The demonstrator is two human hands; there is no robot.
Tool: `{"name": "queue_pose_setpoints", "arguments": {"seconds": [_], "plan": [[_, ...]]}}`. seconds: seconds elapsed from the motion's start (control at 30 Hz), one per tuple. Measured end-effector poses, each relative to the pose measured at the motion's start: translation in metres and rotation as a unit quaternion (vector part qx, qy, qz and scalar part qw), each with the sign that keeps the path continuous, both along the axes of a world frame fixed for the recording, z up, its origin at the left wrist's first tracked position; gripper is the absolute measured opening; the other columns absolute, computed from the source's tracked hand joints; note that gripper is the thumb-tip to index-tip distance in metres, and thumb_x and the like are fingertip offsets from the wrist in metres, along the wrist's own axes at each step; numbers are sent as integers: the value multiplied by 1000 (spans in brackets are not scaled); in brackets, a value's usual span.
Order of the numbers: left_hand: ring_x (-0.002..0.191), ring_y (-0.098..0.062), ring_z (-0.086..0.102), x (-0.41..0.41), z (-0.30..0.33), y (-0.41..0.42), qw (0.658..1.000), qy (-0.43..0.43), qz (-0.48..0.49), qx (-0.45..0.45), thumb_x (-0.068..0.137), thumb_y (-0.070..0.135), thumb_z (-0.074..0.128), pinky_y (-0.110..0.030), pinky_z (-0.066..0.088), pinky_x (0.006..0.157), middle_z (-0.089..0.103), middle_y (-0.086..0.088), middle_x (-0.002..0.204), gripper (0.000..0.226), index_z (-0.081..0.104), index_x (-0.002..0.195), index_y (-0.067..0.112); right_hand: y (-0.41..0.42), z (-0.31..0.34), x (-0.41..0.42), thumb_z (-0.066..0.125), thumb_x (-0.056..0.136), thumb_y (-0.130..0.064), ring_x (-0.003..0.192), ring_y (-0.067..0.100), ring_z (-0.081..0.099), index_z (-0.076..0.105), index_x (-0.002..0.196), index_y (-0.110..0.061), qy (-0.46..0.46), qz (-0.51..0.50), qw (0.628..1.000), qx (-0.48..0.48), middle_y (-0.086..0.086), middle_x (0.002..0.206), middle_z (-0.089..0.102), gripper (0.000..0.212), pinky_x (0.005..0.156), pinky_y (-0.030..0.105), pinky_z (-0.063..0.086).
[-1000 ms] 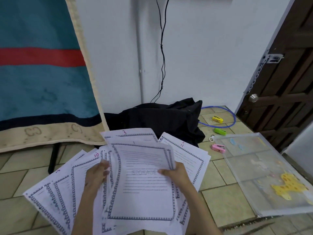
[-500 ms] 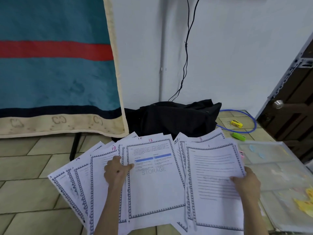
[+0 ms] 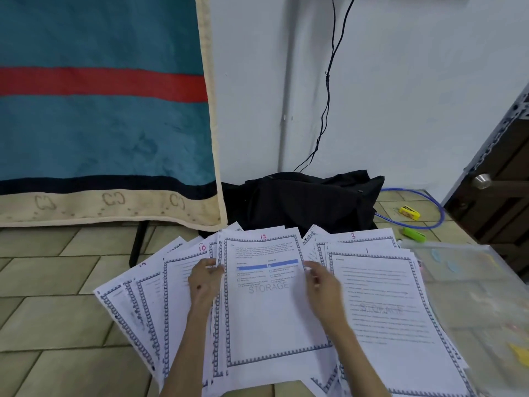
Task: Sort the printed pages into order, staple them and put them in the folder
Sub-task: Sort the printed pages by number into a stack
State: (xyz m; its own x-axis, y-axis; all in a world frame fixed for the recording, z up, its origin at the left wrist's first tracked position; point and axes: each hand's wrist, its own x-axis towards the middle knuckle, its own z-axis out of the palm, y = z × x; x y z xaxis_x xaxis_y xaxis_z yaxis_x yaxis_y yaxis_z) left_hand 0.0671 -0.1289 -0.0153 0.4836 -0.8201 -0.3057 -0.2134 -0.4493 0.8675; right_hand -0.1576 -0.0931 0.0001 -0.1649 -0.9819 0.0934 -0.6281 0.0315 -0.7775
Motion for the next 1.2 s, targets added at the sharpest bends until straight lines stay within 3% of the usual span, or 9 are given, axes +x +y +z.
{"name": "queue_pose_setpoints", "arguments": {"seconds": [0.17, 0.27, 0.47, 0.57, 0.67, 0.9, 1.03, 1.13, 1.2], "plan": [[79, -27, 68, 13, 4, 4, 965, 262, -12, 14, 88, 15, 63, -33, 56, 72, 70, -19, 100, 25, 65, 108, 0, 1, 10, 84, 46, 89, -58, 116, 12, 54, 46, 133, -20, -142, 153, 957, 200, -2, 121, 59, 58, 89, 18, 39], [75, -23, 71, 10, 8, 12, 926, 370, -73, 13, 95, 15, 52, -29, 58, 61, 73, -15, 91, 20, 66, 103, 3, -6, 13, 93, 61, 80, -58, 105, 12, 55, 42, 128, -22, -152, 132, 953, 225, -3, 116, 58, 63, 74, 12, 39], [77, -25, 69, 12, -4, 8, 953, 300, -41, -5, 89, 13, 61, -34, 58, 73, 72, -16, 93, 22, 64, 105, -1, -17, 8, 84, 52, 90, -19, 74, 14, 55, 59, 89, -14, -133, 68, 969, 194, -3, 79, 58, 9, 60, 16, 40], [89, -28, 66, 27, -10, 4, 977, 211, -8, 19, 88, 11, 61, -38, 55, 83, 69, -15, 102, 25, 63, 112, 3, -19, 4, 66, 42, 91, -9, 74, 18, 55, 42, 126, -16, -233, -21, 953, 194, 7, 95, 57, 36, 65, 29, 47], [83, -28, 65, 30, -11, 3, 980, 198, -8, 31, 90, 3, 54, -36, 54, 76, 69, -15, 95, 24, 63, 112, 5, -20, 2, 51, 35, 89, 1, 58, 15, 42, 20, 136, -21, -230, -54, 958, 163, 3, 70, 44, 55, 50, 26, 35], [87, -26, 67, 9, 9, 9, 975, 206, -87, 12, 94, 52, 36, -36, 54, 82, 71, -14, 100, 53, 70, 100, 13, -17, 7, 57, 30, 83, 12, 49, 16, 33, 30, 108, -27, -110, 39, 989, 93, 5, 60, 32, 46, 51, 28, 30], [93, -25, 58, -16, 21, 6, 932, 313, -177, 31, 79, 76, -6, -36, 44, 82, 68, -11, 106, 96, 72, 98, 23, -17, 19, 67, 38, 96, -17, 72, 11, 49, 56, 94, -27, -163, 99, 970, 153, -11, 79, 52, 20, 82, 36, 45], [93, -19, 58, -23, 22, 11, 933, 309, -179, 44, 80, 74, -7, -36, 44, 84, 66, -8, 111, 100, 70, 108, 18, -17, 22, 73, 52, 94, -36, 102, 11, 54, 44, 124, -26, -137, 147, 966, 165, -13, 106, 53, 33, 91, 29, 42], [102, -20, 55, -17, 20, 15, 955, 243, -169, 33, 89, 66, 4, -38, 41, 95, 62, -6, 117, 84, 68, 113, 16, -18, 16, 72, 51, 95, -21, 89, 12, 61, 15, 147, -30, -81, 151, 978, 115, -2, 100, 57, 63, 77, 18, 44]]}}
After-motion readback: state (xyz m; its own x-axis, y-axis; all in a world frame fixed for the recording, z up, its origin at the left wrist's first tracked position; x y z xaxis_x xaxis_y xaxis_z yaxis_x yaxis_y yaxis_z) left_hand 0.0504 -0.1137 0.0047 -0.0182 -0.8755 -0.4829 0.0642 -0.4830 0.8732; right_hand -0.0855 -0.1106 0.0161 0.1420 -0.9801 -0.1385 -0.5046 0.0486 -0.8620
